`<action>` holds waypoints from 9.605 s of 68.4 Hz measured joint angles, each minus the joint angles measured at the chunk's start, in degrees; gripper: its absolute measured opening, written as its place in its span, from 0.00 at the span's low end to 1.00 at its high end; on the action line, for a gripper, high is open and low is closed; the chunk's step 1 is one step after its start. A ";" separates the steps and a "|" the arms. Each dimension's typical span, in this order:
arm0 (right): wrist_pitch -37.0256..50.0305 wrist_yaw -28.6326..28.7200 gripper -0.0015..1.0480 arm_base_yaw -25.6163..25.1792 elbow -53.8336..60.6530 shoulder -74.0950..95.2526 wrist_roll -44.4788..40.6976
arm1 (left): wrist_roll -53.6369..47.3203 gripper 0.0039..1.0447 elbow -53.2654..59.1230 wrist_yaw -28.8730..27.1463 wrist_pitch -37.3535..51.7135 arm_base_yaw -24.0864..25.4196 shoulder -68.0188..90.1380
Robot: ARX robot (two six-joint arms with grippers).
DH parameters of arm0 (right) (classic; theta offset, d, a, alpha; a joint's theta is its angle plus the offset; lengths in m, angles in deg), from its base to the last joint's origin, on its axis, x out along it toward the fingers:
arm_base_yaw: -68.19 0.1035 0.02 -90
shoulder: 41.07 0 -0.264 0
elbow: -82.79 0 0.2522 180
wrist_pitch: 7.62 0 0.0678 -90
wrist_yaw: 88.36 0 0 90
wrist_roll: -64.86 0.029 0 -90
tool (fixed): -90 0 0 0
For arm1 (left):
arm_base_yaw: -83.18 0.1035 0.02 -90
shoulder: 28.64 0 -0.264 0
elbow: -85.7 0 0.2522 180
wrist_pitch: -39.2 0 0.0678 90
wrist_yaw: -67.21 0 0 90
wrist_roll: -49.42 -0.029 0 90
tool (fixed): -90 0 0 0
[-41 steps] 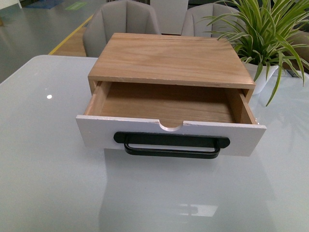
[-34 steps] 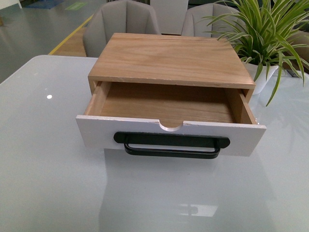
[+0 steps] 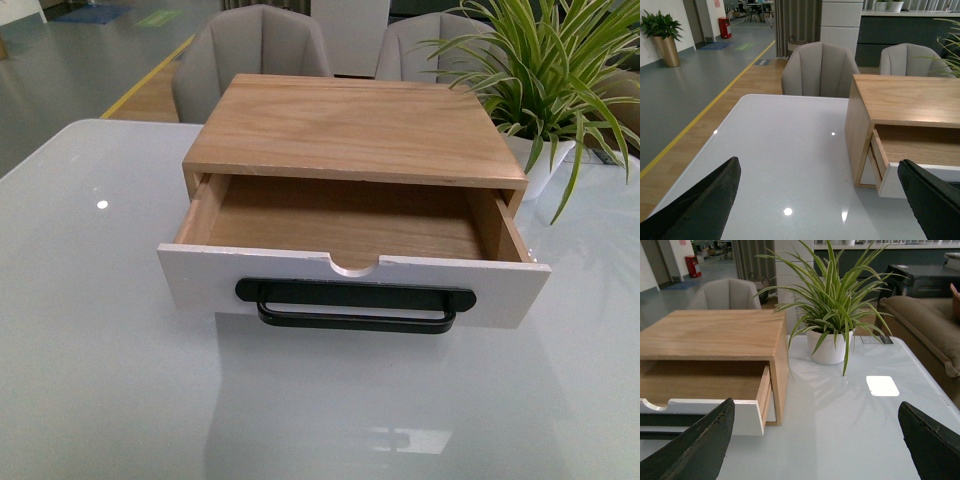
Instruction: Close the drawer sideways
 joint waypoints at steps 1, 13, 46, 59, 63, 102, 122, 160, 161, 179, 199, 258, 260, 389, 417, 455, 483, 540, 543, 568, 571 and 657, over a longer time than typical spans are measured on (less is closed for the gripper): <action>0.00 0.00 0.91 0.00 0.00 0.00 0.00 | 0.00 0.92 0.00 0.00 0.00 0.00 0.00; 0.90 17.86 0.91 -5.01 -2.86 18.05 -13.38 | 2.21 0.92 -6.19 1.55 -10.47 -3.26 14.38; 22.75 20.26 0.91 2.12 -15.93 70.34 -50.53 | -25.20 0.92 -14.84 11.54 35.17 -21.73 72.81; 23.63 19.37 0.91 6.40 -18.40 78.05 -60.65 | -33.00 0.92 -18.38 14.23 39.30 -25.33 82.42; 23.63 19.41 0.91 7.87 -19.26 80.43 -61.88 | -34.21 0.92 -19.67 14.86 40.13 -25.97 84.98; 24.26 20.50 0.91 17.53 -26.27 93.02 -65.55 | -36.02 0.92 -28.87 18.56 43.08 -28.44 101.33; 24.79 20.63 0.91 18.56 -28.92 97.98 -66.75 | -36.06 0.92 -32.22 20.09 42.69 -27.82 104.74; 25.22 20.70 0.91 19.08 -32.44 102.25 -66.75 | -37.62 0.92 -36.74 24.04 40.09 -27.36 109.83; 25.22 20.70 0.91 19.12 -32.54 102.36 -66.75 | -37.75 0.92 -36.85 24.09 39.98 -27.36 109.98; 25.22 20.70 0.91 19.52 -33.42 103.51 -66.75 | -38.77 0.92 -38.73 24.24 38.77 -27.04 111.97; 25.22 20.72 0.91 19.80 -33.88 104.35 -66.75 | -39.76 0.92 -40.83 24.55 36.92 -26.51 114.03; 25.14 20.26 0.91 20.06 -36.98 109.55 -68.85 | -44.59 0.92 -45.38 24.33 29.09 -26.73 117.22; 24.87 20.28 0.91 20.09 -37.16 109.59 -69.16 | -44.81 0.92 -45.57 24.46 28.52 -26.73 117.22; 34.16 11.56 0.91 18.32 -40.46 113.72 -67.82 | -41.86 0.92 -51.08 21.42 31.82 -26.77 119.73; 35.93 11.93 0.91 16.81 -42.29 116.02 -67.54 | -42.21 0.92 -54.07 20.41 31.91 -26.71 122.29; 37.00 11.80 0.91 15.26 -49.22 120.93 -69.70 | -39.36 0.92 -64.46 17.62 28.11 -26.56 128.26; 40.15 10.16 0.91 14.62 -52.78 124.39 -68.70 | -37.75 0.92 -67.67 12.83 29.48 -26.56 130.11; 45.86 12.79 0.91 9.90 -29.29 94.92 -40.61 | -17.97 0.92 -44.76 11.23 36.50 -21.57 101.26; 46.01 12.59 0.91 9.01 -26.49 90.58 -37.22 | -15.41 0.92 -41.57 11.43 36.59 -20.48 96.76; 63.32 -4.85 0.60 4.83 -9.53 75.47 -6.27 | 0.44 0.79 -20.48 -5.60 38.16 -14.36 61.33; 62.64 -4.04 0.50 4.63 -8.11 72.35 -3.58 | 0.42 0.68 -17.68 -11.98 40.83 -13.51 59.23; 14.36 0.04 0.02 0.02 0.02 14.03 -0.04 | 0.02 0.01 0.02 0.02 14.43 -0.04 14.12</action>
